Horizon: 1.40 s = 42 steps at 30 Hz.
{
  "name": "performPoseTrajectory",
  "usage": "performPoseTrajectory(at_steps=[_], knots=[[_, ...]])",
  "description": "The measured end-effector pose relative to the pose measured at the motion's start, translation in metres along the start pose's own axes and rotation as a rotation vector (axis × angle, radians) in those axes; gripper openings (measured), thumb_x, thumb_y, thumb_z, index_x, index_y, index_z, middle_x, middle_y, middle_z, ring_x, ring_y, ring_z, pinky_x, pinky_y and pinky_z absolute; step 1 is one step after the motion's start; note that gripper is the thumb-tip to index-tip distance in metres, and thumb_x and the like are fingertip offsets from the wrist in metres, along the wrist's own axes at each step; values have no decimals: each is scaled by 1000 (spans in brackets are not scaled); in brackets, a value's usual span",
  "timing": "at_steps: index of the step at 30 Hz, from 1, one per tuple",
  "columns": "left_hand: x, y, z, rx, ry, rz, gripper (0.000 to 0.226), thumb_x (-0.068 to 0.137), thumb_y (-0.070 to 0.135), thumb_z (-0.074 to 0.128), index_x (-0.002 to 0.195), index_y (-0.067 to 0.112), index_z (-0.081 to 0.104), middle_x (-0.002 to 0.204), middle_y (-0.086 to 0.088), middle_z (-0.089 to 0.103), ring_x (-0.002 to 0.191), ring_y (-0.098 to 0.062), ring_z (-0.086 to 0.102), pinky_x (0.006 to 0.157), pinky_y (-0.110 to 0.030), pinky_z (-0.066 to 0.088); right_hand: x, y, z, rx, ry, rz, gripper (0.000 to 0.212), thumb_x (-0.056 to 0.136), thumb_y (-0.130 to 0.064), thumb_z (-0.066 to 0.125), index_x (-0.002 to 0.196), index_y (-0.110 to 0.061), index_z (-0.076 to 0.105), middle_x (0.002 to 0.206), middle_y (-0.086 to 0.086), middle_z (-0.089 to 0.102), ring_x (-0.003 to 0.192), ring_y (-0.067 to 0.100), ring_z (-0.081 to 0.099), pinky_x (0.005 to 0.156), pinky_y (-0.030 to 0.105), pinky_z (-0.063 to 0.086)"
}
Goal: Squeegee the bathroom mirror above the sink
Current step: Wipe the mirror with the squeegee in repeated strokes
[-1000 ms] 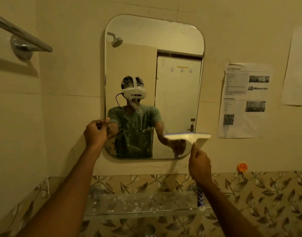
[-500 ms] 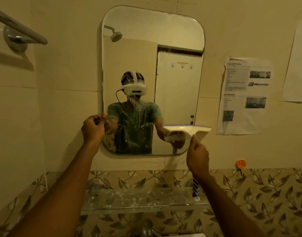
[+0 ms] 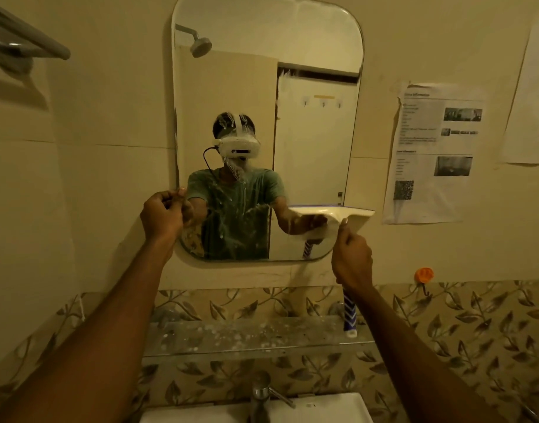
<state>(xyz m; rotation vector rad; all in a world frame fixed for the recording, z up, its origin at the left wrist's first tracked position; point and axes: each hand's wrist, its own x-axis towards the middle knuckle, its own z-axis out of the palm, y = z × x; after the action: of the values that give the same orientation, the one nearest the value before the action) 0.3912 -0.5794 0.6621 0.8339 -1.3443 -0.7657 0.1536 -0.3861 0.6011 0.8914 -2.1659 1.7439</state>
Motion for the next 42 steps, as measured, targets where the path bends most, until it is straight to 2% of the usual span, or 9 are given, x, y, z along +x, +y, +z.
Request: performPoseTrajectory(at_steps=[2, 7, 14, 21, 27, 30, 33, 38, 42], knots=[[0, 0, 1, -3, 5, -2, 38, 95, 33, 59, 116, 2, 63, 115, -16, 66, 105, -24, 60, 73, -24, 43, -19, 17, 5, -5, -33, 35, 62, 100, -57, 23, 72, -13, 56, 63, 8, 59, 56, 25, 59, 54, 40, 54], [-1, 0, 1, -14, 0, 4, 36, 95, 31, 58, 115, 3, 64, 104, -7, 65, 91, -12, 55, 60, -11, 40, -69, 63, 15, -95, -111, 14, 60, 101, -51, 21, 60, -17, 49, 53, 2, 50, 48, 16, 48, 47, 26, 32], [4, -4, -1, -48, -1, -27, 36, 92, 34, 62, 114, 5, 65, 112, -13, 68, 99, -18, 61, 79, -29, 50, -75, 60, 14, -89, -80, 26, 56, 103, -46, 26, 59, -18, 47, 52, -1, 47, 49, 14, 45, 49, 26, 29], [1, -1, -2, 11, -12, -1, 40, 92, 37, 61, 115, 4, 64, 112, -13, 67, 93, -14, 55, 72, -24, 45, -60, 36, -3, 15, -7, -27, 54, 102, -46, 30, 63, -15, 51, 53, 2, 49, 48, 15, 47, 48, 25, 32], [2, -11, -23, 59, -108, -108, 48, 82, 60, 62, 75, 13, 66, 77, -11, 69, 75, -26, 68, 77, -40, 59, -14, -4, -10, 112, 36, -63, 52, 99, -59, 27, 79, -21, 57, 61, 0, 54, 57, 23, 58, 57, 38, 55], [0, -8, -32, 95, -128, -96, 56, 82, 61, 60, 80, 6, 69, 72, -10, 70, 75, -30, 71, 72, -36, 60, 4, -22, -6, 143, 21, -114, 53, 99, -59, 27, 97, -18, 61, 71, -2, 59, 64, 23, 63, 60, 41, 58], [10, 11, -33, 109, -91, -3, 55, 82, 65, 58, 82, 11, 69, 75, -8, 71, 77, -29, 71, 77, -44, 60, 17, -43, -4, 214, 20, -203, 47, 101, -52, 30, 99, -17, 60, 73, -6, 57, 62, 10, 56, 57, 29, 46], [38, 69, -20, 102, -27, 156, 53, 90, 62, 48, 98, 14, 68, 95, -5, 71, 90, -22, 67, 81, -39, 56, 36, -87, -2, 289, 42, -295, 43, 102, -47, 33, 92, -15, 61, 76, -3, 61, 68, 10, 59, 64, 29, 50], [61, 104, -8, 51, 2, 242, 51, 97, 52, 41, 106, 8, 66, 101, -10, 69, 94, -23, 63, 74, -30, 47, 50, -126, -2, 302, 61, -354, 36, 102, -45, 37, 75, -28, 53, 67, -8, 56, 60, 10, 58, 62, 36, 56]])
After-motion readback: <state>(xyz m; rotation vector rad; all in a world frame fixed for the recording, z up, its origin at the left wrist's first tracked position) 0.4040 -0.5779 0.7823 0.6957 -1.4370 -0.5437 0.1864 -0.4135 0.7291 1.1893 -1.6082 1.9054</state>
